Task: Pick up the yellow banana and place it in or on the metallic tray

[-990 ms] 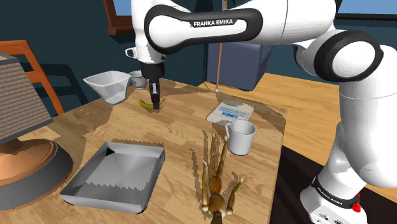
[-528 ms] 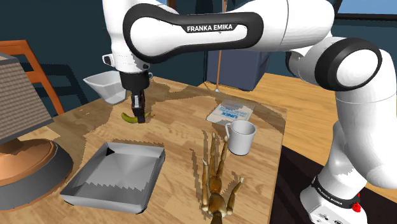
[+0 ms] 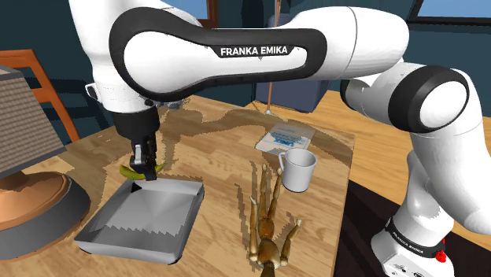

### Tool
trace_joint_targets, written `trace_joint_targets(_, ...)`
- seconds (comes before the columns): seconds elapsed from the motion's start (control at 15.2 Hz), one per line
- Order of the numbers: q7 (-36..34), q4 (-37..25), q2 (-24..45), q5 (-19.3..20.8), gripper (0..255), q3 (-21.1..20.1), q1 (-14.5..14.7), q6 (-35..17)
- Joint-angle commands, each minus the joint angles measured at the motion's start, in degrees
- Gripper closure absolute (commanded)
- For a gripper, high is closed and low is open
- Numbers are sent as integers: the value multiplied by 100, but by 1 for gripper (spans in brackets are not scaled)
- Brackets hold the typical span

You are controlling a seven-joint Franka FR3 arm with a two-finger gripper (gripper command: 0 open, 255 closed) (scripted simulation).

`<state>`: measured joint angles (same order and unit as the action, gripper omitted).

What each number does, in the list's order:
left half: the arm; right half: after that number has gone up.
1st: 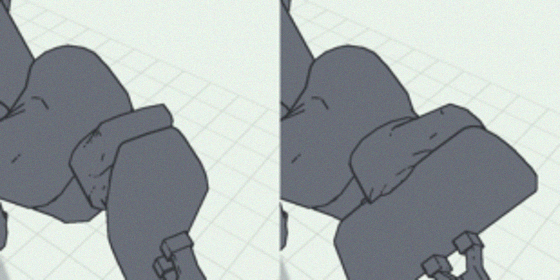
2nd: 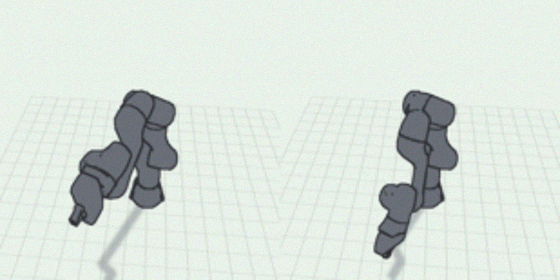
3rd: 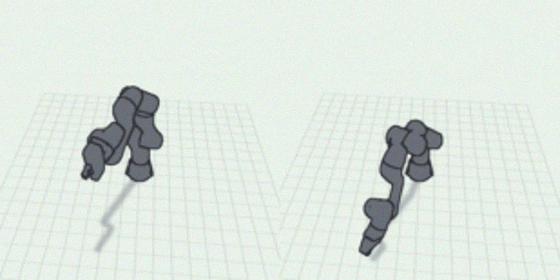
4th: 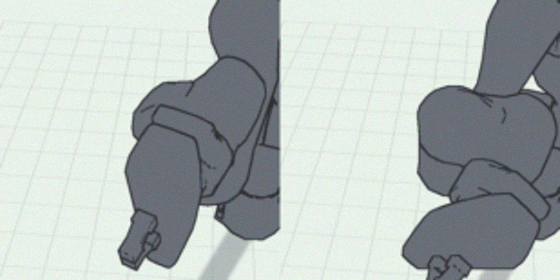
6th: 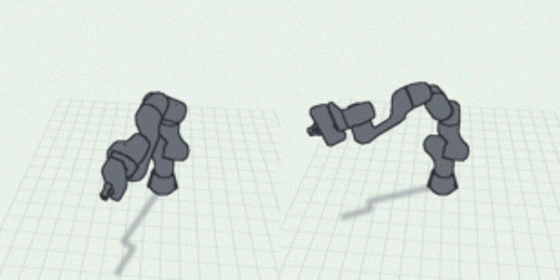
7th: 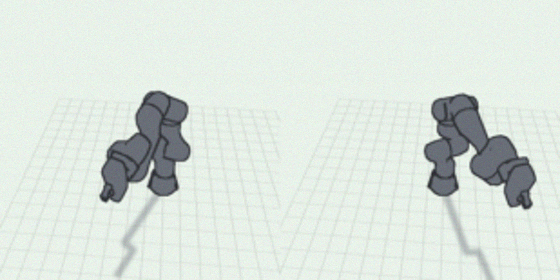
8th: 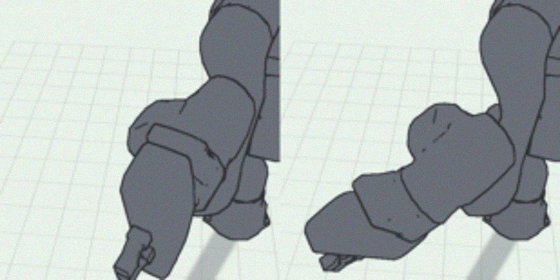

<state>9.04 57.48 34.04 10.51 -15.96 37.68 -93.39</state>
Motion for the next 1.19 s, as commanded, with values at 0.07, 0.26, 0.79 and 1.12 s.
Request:
trace_joint_targets(0.07,-239,-702,457,117,255,0,352,252)
trace_joint_targets(0.26,-266,-246,329,96,255,-10,283,-70)
trace_joint_targets(0.79,-325,641,174,81,255,-19,167,-791)
trace_joint_targets(1.12,-328,670,172,81,255,-19,164,-818)
